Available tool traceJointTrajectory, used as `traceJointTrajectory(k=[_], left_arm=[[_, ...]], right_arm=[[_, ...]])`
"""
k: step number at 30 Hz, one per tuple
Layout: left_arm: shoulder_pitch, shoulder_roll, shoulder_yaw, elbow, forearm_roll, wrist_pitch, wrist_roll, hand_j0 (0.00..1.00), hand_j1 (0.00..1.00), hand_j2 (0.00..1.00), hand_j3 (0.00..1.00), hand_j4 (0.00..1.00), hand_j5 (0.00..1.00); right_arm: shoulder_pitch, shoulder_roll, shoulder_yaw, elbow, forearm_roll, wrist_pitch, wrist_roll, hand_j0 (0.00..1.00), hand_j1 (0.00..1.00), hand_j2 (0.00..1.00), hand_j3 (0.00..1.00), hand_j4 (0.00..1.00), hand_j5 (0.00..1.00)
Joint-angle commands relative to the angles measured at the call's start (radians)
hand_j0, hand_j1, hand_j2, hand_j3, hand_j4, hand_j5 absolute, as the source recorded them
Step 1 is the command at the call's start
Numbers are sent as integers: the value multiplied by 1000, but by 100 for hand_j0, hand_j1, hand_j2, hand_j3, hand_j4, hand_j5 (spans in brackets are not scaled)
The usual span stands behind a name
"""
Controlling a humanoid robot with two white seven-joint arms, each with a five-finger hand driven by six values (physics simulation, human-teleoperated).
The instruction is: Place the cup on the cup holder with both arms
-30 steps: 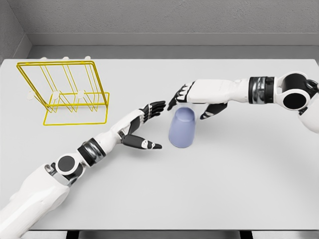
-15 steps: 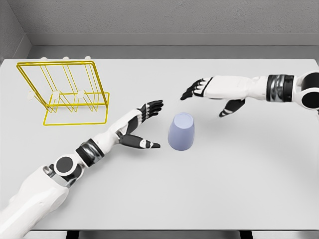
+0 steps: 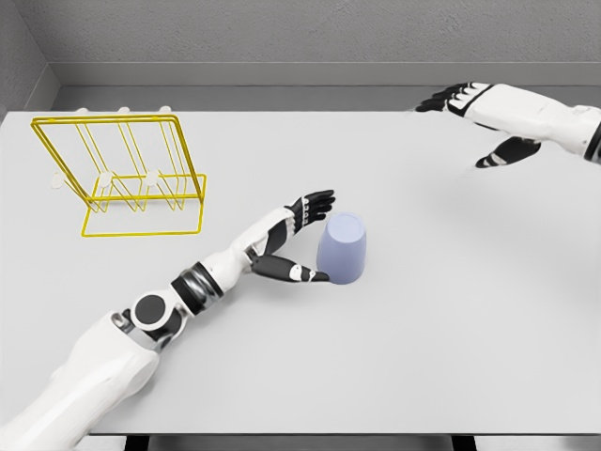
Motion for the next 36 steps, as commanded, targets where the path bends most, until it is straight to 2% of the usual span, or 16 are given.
traceJointTrajectory(k=[1, 6, 9, 15, 17, 24, 36], left_arm=[[0, -15, 1, 18, 3, 0, 0, 100, 100, 100, 100, 100, 100], [2, -21, 3, 27, 1, 44, 0, 100, 100, 100, 100, 100, 100], [2, -18, 4, 27, 1, 60, 3, 100, 100, 100, 100, 100, 100], [0, -24, 1, 23, -2, 58, 0, 100, 100, 100, 100, 100, 100], [0, -44, 4, 23, -54, 60, 1, 100, 100, 100, 100, 100, 100], [-6, -45, 4, 24, -55, 58, 1, 100, 100, 100, 100, 100, 100], [-11, -73, 3, 29, -65, 58, 1, 100, 100, 100, 100, 100, 100]], right_arm=[[1, -8, 2, 30, -4, 1, -21, 100, 100, 100, 100, 100, 100], [5, 6, 31, 29, -4, 1, -20, 100, 100, 100, 100, 100, 100], [34, 1, 21, 29, -4, 1, -20, 100, 100, 100, 100, 100, 100], [35, 10, 11, 30, -4, 1, -21, 100, 100, 100, 100, 100, 100], [40, 14, 1, 30, -4, 1, -20, 100, 100, 100, 100, 100, 100], [60, 23, -36, 33, -6, 1, -20, 100, 100, 100, 100, 100, 100], [72, 27, -45, 35, -6, 1, -20, 100, 100, 100, 100, 100, 100]])
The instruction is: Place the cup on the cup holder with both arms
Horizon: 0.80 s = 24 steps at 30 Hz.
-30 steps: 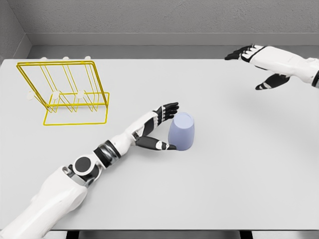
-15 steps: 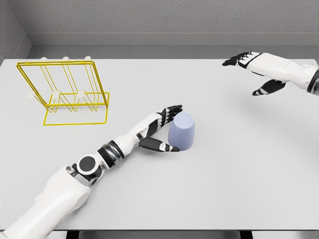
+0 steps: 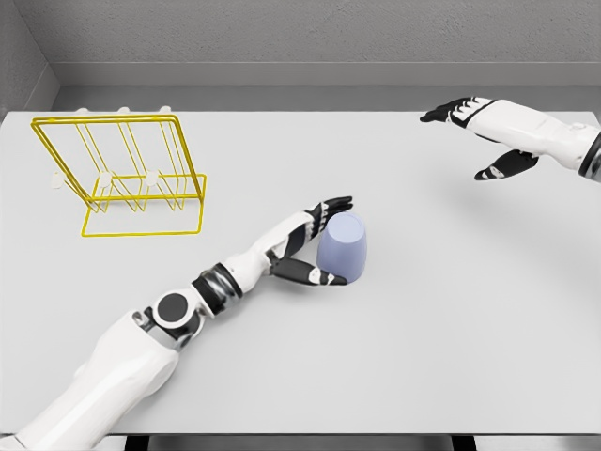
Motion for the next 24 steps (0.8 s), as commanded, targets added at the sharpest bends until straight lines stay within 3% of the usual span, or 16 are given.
traceJointTrajectory(k=[1, 8, 11, 16, 18, 24], left_arm=[[0, -9, 0, 0, -1, 0, 0, 100, 100, 100, 100, 100, 100], [2, -17, -2, 0, -7, 0, 2, 100, 100, 100, 100, 100, 100], [3, -21, -2, 0, -7, 0, 3, 86, 86, 86, 86, 86, 86], [5, -21, -2, -2, -7, -2, 3, 50, 50, 50, 50, 50, 50], [5, -20, -2, -2, -7, -2, 3, 45, 45, 45, 45, 45, 45], [9, -18, -2, -2, -7, -2, -1, 45, 45, 45, 45, 45, 45]], right_arm=[[0, 1, -4, 0, -7, 1, -1, 100, 100, 100, 100, 100, 100], [-2, -1, -2, 0, -7, 1, -1, 100, 100, 100, 100, 100, 100], [-2, -1, -2, 0, -6, 1, -1, 100, 100, 100, 100, 100, 100], [-2, -4, -2, 0, -6, 1, -1, 100, 100, 100, 100, 100, 100], [-2, -5, -2, 0, -6, 1, -1, 100, 100, 100, 100, 100, 100], [-2, -7, -2, 0, -6, 1, -1, 100, 100, 100, 100, 100, 100]])
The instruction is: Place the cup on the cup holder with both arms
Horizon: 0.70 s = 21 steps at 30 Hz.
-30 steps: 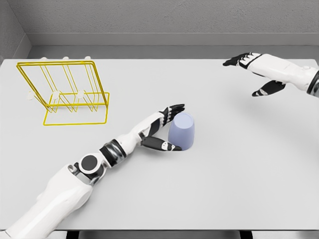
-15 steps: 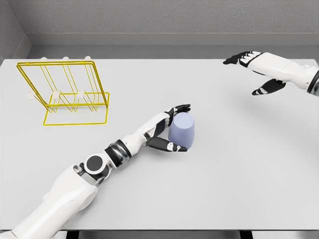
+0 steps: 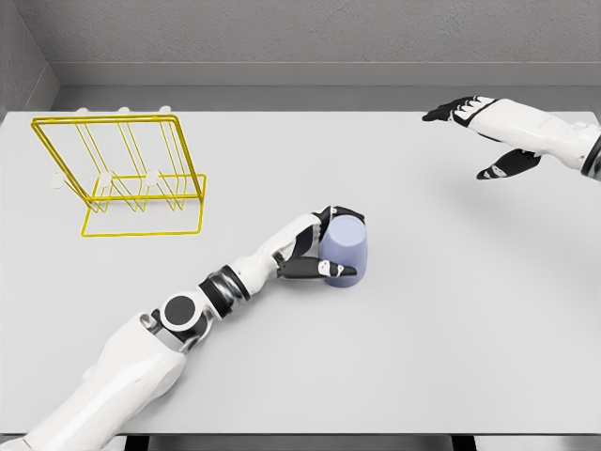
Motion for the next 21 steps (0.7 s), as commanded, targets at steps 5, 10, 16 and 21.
traceJointTrajectory(k=[5, 10, 16, 21], left_arm=[[3, 12, 3, -11, 8, 0, -20, 43, 43, 43, 43, 43, 43], [25, 48, 74, -151, 22, 12, -74, 42, 42, 42, 42, 42, 42], [84, 201, 152, -355, 100, 32, -69, 42, 42, 42, 42, 42, 42], [126, 293, 206, -418, 151, 31, -66, 42, 42, 42, 42, 42, 42]], right_arm=[[0, -2, -1, 0, -7, 1, -1, 100, 100, 100, 100, 100, 100], [2, 0, -1, -2, -7, 1, -1, 100, 100, 100, 100, 100, 100], [0, 0, -1, -2, -7, 1, -1, 100, 100, 100, 100, 100, 100], [2, 1, -1, -2, -7, 1, -1, 100, 100, 100, 100, 100, 100]])
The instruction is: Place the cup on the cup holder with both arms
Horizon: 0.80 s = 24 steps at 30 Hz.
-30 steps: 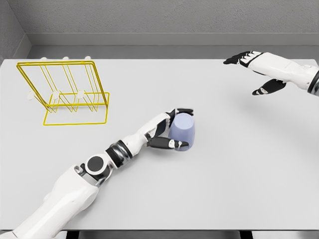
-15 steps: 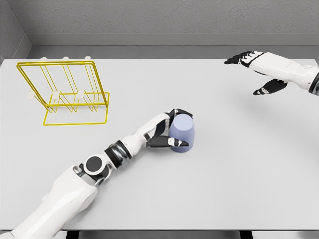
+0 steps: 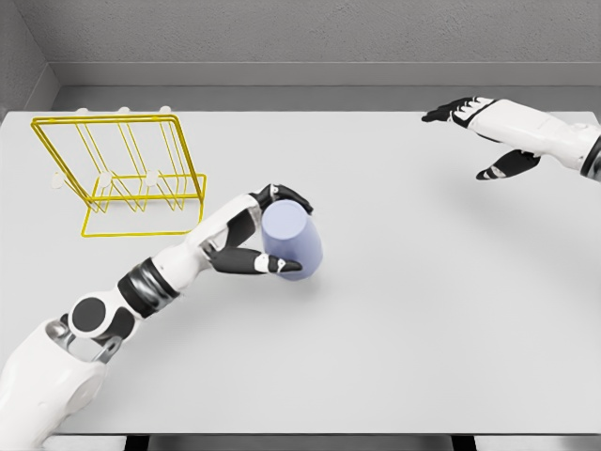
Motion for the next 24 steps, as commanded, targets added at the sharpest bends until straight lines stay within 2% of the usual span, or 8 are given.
traceJointTrajectory(k=[1, 6, 10, 15, 19, 24], left_arm=[[0, 59, 27, -34, 49, 0, 1, 42, 42, 42, 42, 42, 42], [2, 149, 77, -53, 111, 0, 0, 42, 42, 42, 42, 42, 42], [51, 223, 137, -59, 161, -10, -3, 43, 43, 43, 43, 43, 43], [52, 329, 174, -59, 245, -17, -6, 43, 43, 43, 43, 43, 43], [49, 356, 192, -59, 289, -15, -6, 43, 43, 43, 43, 43, 43], [41, 358, 203, -59, 297, -15, -6, 43, 43, 43, 43, 43, 43]], right_arm=[[0, 0, -1, 0, -7, 1, -1, 100, 100, 100, 100, 100, 100], [0, 1, -1, 0, -7, 1, -1, 100, 100, 100, 100, 100, 100], [0, 1, -1, 0, -7, 1, -1, 100, 100, 100, 100, 100, 100], [0, 1, 0, 0, -7, 1, -1, 100, 100, 100, 100, 100, 100], [0, 1, 0, 0, -7, 1, -1, 100, 100, 100, 100, 100, 100], [0, 1, 0, 0, -7, 1, -1, 100, 100, 100, 100, 100, 100]])
